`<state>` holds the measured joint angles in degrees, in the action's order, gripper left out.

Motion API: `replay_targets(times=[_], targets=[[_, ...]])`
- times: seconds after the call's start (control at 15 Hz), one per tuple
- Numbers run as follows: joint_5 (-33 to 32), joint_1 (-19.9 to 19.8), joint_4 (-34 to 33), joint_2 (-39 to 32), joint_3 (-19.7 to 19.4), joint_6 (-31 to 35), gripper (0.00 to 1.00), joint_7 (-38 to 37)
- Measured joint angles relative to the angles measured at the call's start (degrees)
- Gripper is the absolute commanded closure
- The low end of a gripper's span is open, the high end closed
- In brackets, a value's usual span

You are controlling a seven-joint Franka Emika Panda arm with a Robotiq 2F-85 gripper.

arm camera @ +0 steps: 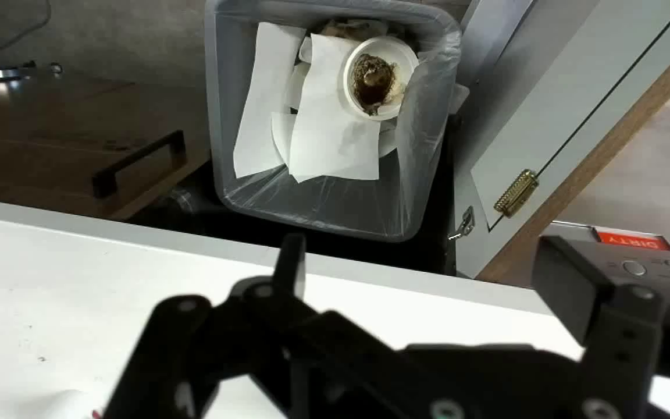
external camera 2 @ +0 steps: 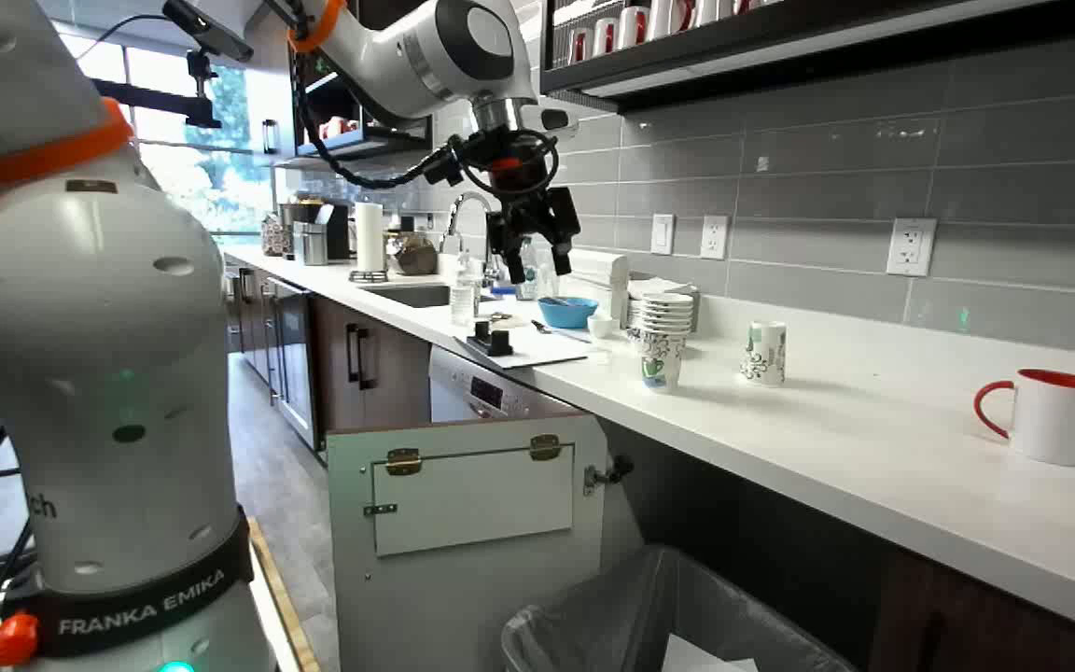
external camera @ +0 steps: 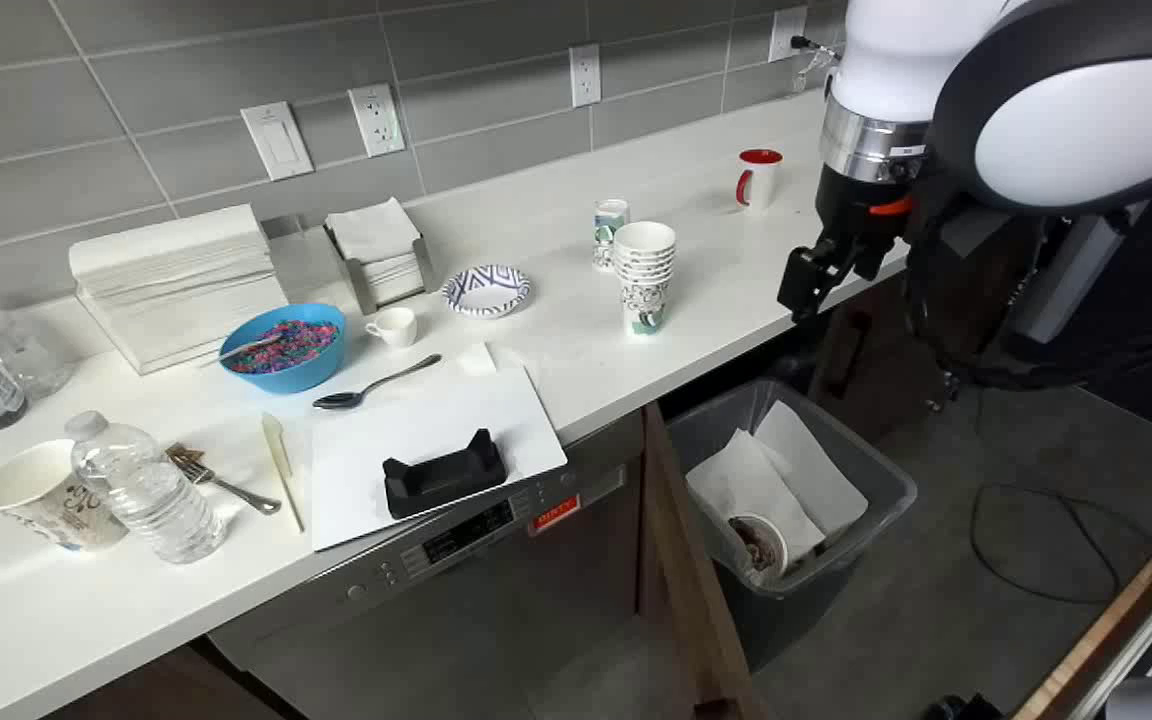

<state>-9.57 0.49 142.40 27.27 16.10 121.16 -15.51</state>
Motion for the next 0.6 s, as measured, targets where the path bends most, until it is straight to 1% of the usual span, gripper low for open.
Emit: replay_targets(times=[0.47,0.6], targets=[[0.00,0.00,0.00,0.00,0.00,0.00,0.00,0.00],[-0.38,0.70,-0.46,-0.31,-0.65,0.01,0.00,2.44]])
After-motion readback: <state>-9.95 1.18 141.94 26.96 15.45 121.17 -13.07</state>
